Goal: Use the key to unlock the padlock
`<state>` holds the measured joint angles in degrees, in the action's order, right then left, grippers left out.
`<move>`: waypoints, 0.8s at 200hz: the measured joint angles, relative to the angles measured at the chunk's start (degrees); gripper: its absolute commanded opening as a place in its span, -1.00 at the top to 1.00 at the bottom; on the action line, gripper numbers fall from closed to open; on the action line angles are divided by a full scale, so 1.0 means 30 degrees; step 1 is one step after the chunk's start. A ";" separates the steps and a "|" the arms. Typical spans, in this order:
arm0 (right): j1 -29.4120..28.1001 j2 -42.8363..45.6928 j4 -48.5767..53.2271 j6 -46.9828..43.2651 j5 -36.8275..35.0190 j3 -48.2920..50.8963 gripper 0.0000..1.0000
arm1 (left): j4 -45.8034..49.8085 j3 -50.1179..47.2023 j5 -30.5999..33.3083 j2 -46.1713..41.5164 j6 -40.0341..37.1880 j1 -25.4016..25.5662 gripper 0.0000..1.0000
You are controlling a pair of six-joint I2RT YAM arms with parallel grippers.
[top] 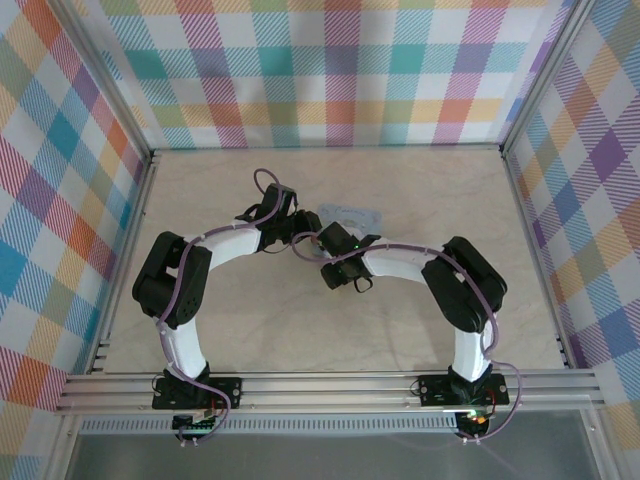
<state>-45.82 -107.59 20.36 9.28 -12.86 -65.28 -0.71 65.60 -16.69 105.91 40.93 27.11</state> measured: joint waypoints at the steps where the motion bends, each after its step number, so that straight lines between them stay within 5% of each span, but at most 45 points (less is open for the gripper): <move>1: 0.0000 0.0000 0.0000 -0.0007 -0.0015 -0.0007 -0.08 | 0.0000 0.0000 0.0000 0.0000 0.0000 0.0000 0.37; 97: -0.0022 -0.0233 0.0051 -0.0816 0.0801 -0.0313 0.37 | 0.0233 -0.0036 0.0015 -0.0109 0.0000 0.0000 0.32; 160: -0.0758 0.0452 -0.1056 -0.0874 0.0670 0.0765 0.46 | 0.0750 -0.0219 0.0022 -0.0481 0.0000 0.0000 0.29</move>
<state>-48.10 -106.24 17.19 6.66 -10.85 -62.98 1.54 64.95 -16.62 104.47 40.93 27.11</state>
